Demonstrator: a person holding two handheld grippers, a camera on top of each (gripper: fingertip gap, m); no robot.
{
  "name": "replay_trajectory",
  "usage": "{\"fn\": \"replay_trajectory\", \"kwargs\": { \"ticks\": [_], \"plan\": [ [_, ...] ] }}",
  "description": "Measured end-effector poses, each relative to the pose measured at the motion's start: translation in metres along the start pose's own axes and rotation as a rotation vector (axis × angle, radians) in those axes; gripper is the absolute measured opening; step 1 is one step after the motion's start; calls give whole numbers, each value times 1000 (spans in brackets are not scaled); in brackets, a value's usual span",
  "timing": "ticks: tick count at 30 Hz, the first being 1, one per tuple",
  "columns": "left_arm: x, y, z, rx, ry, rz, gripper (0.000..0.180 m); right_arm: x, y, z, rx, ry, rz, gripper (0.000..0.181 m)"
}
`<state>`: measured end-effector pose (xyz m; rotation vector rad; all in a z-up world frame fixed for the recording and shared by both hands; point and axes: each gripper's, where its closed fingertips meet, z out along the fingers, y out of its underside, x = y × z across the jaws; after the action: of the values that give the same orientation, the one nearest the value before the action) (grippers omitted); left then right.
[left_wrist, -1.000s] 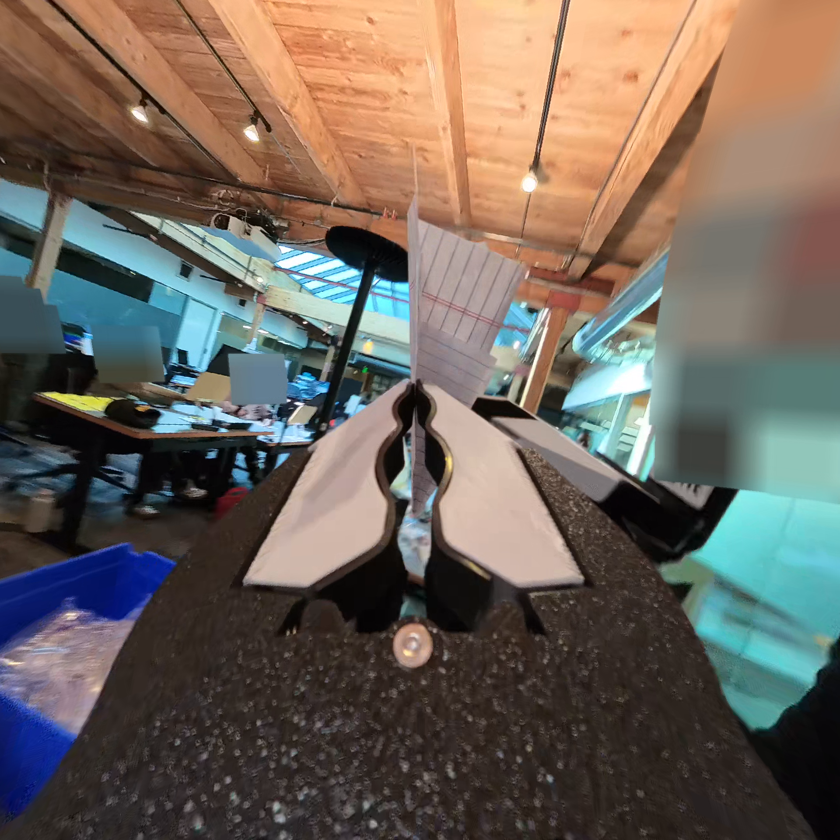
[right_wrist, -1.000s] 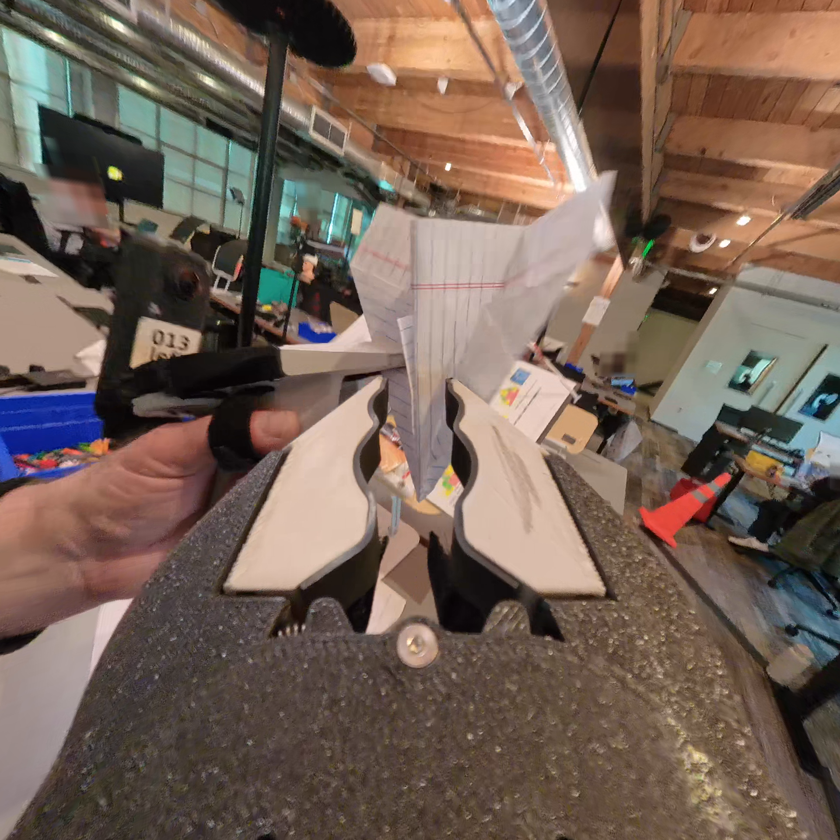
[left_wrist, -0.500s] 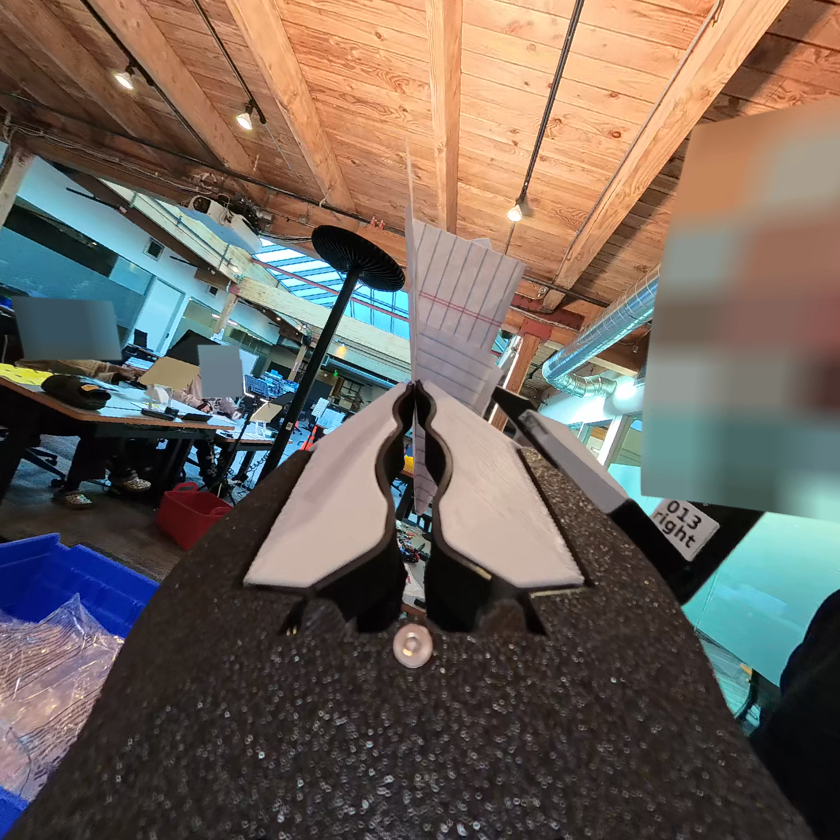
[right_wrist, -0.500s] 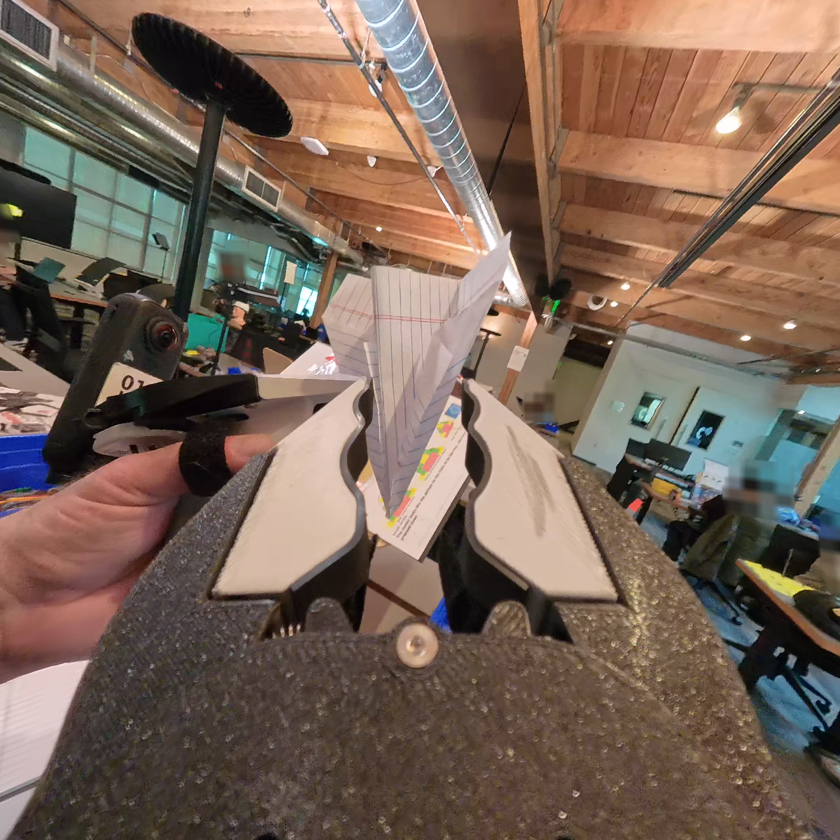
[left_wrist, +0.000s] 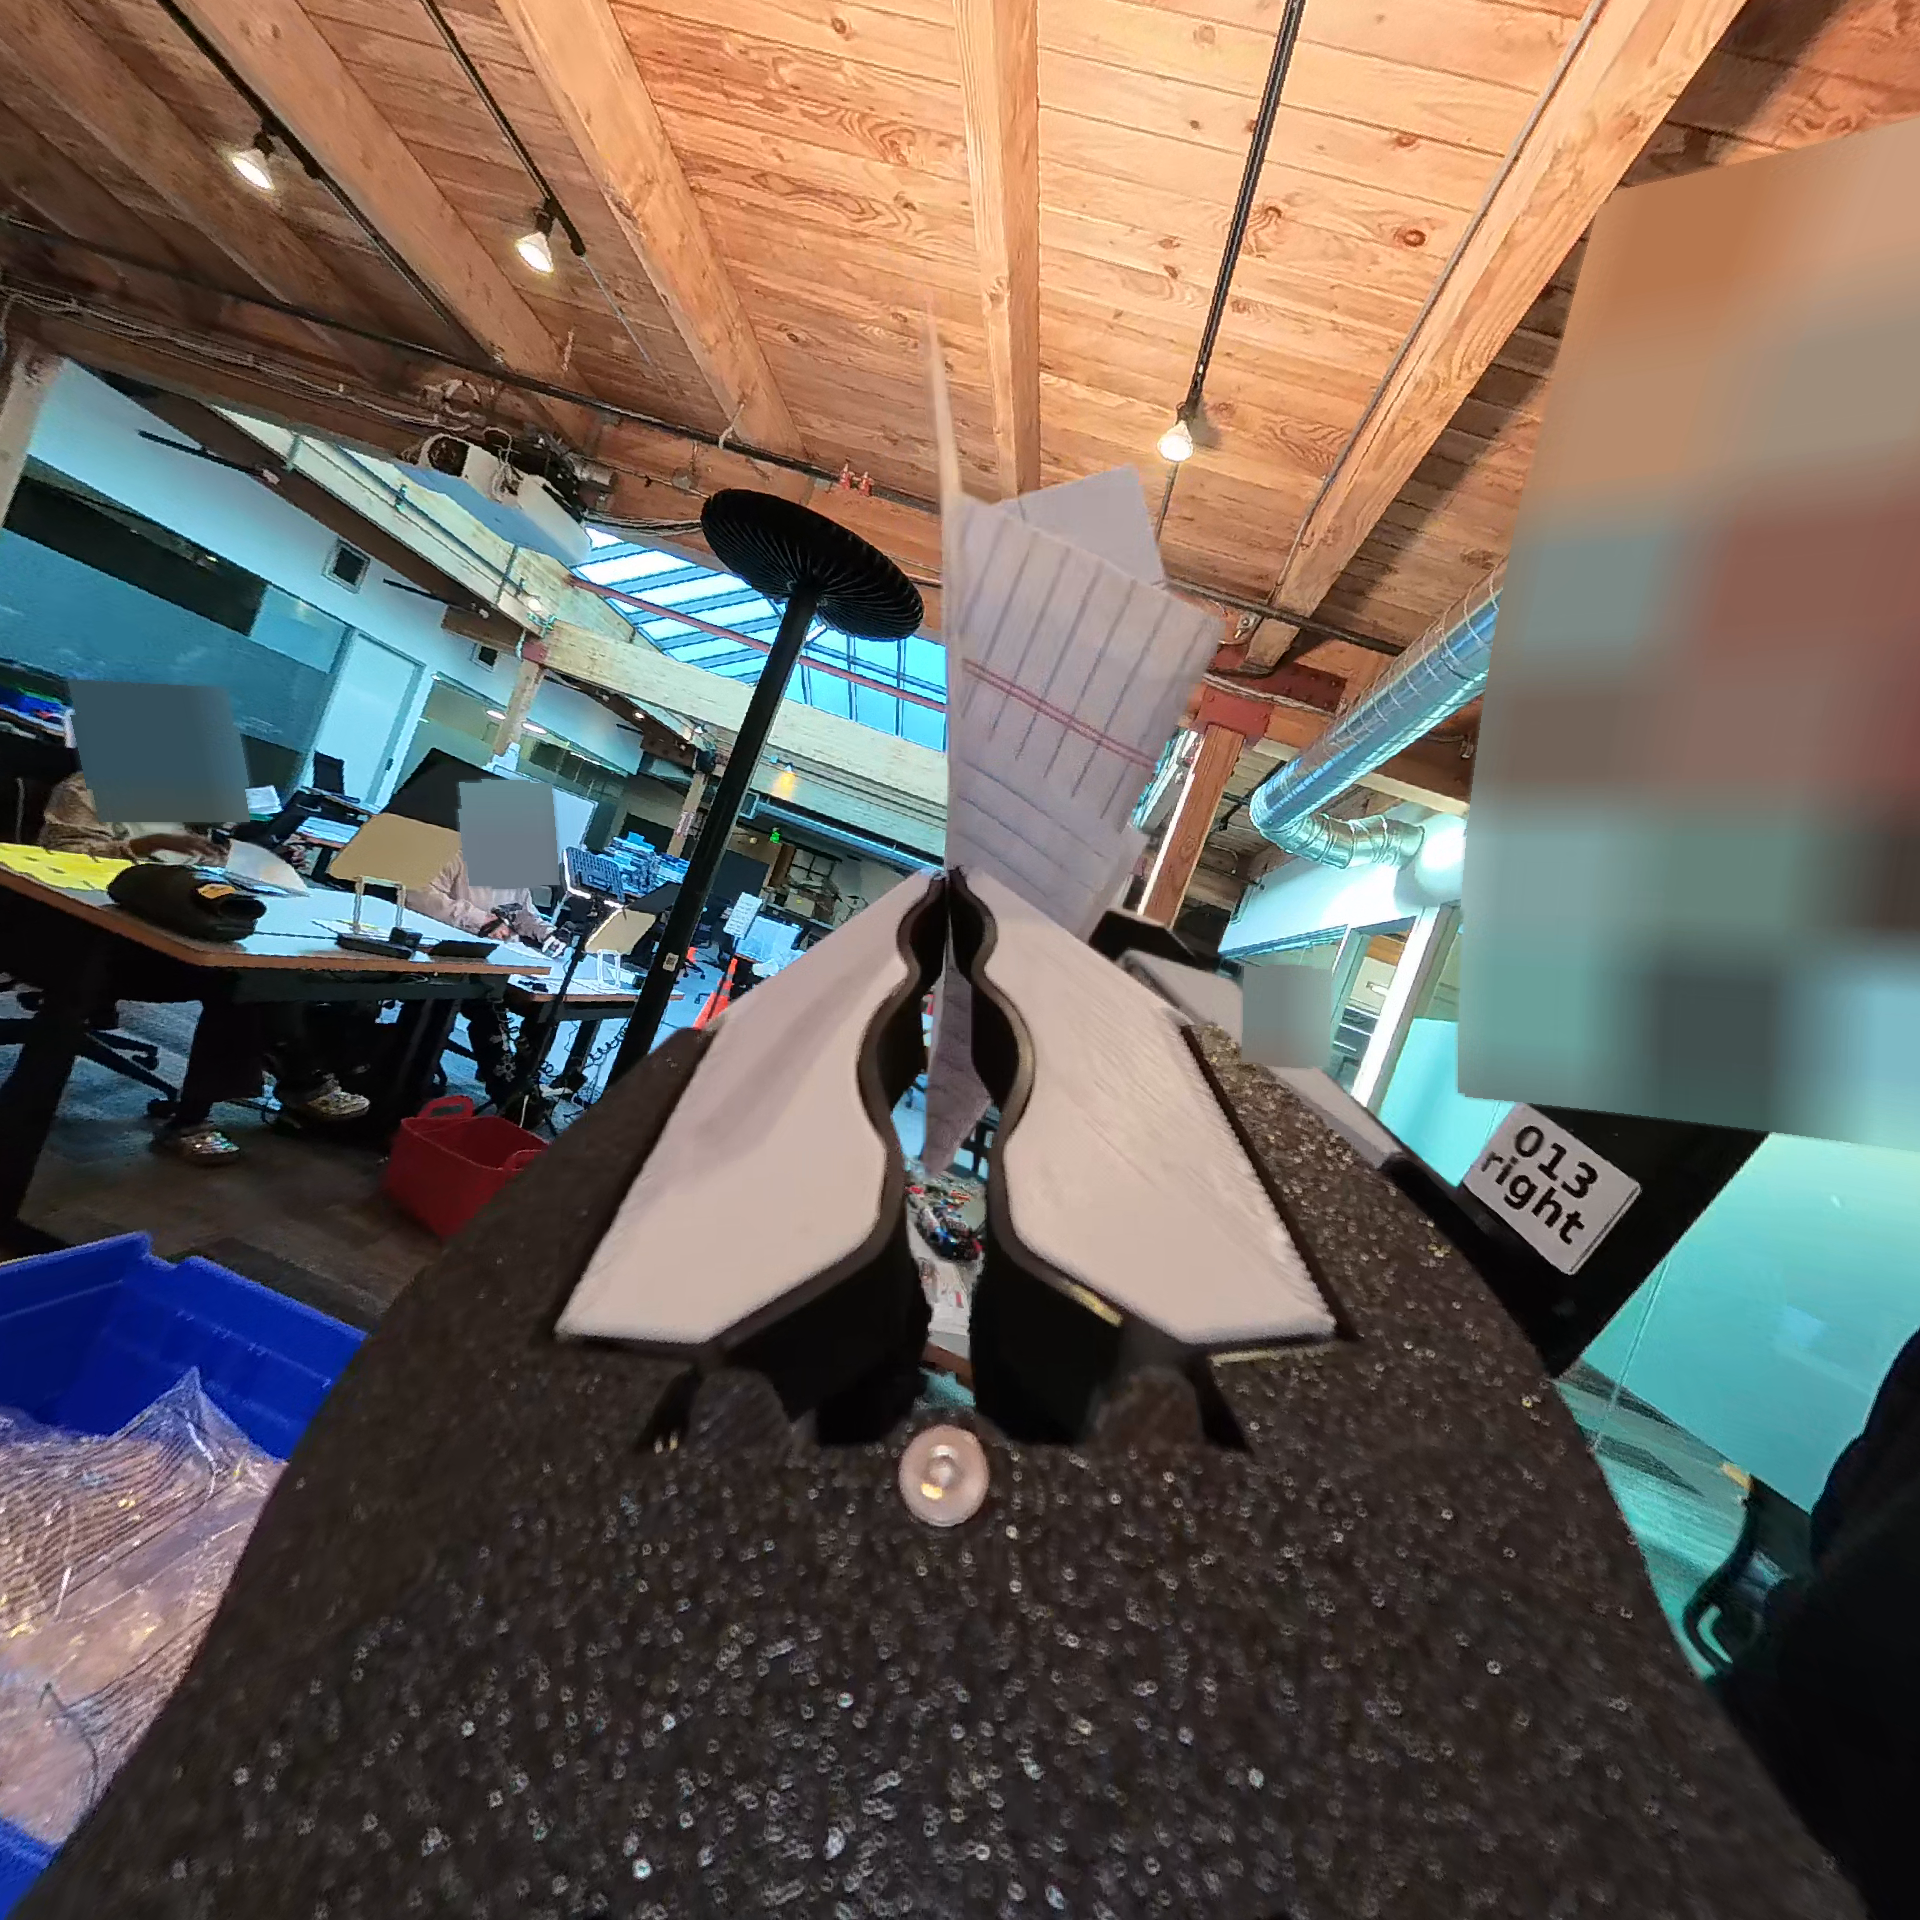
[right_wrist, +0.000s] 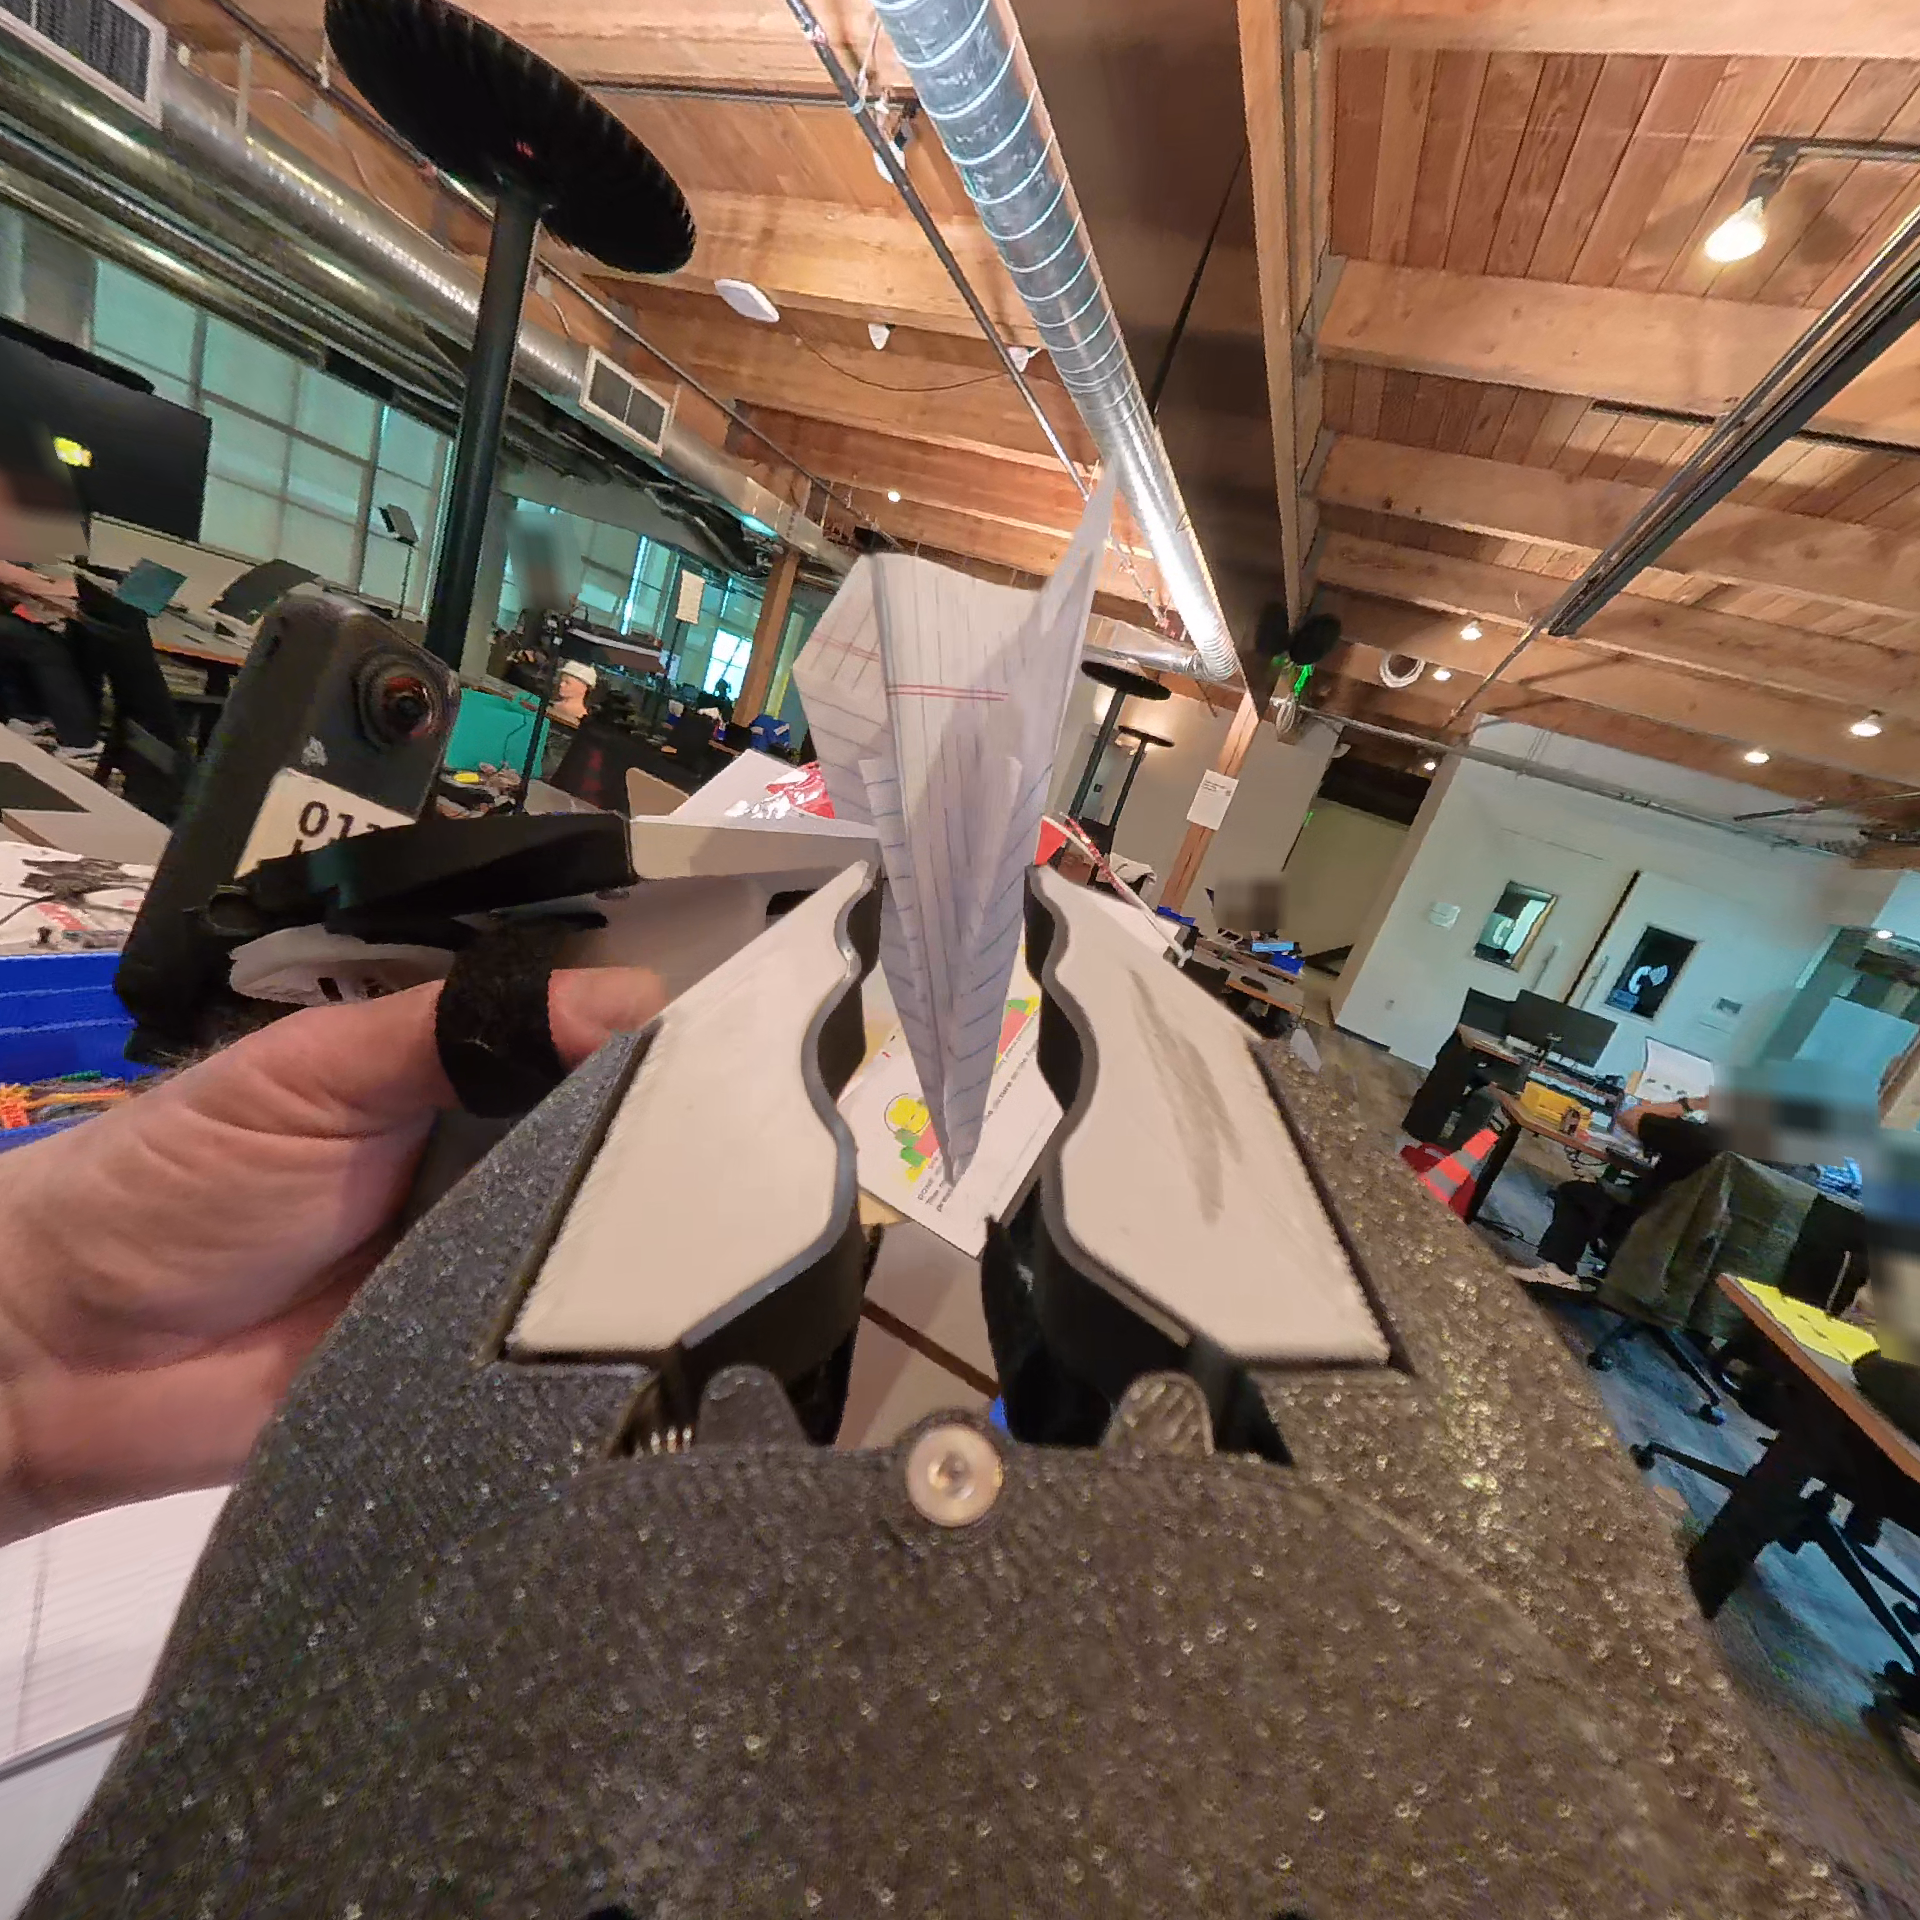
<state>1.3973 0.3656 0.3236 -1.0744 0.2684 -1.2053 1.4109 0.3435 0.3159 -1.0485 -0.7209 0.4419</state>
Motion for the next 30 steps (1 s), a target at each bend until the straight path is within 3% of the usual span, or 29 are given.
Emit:
{"fn": "replay_trajectory", "kwargs": {
  "ticks": [6, 21, 30],
  "plan": [
    [-1, 1, 1, -9, -13, 29, 0, 10, 8, 4, -18, 20, 41, 33],
    [-3, 0, 3, -9, -23, 16, 0, 8, -4, -17, 78, 92, 46, 32],
    [3, 4, 7, -22, -14, 32, 0, 1, 4, -3, 35, 42, 53, 25]
  ]
}}
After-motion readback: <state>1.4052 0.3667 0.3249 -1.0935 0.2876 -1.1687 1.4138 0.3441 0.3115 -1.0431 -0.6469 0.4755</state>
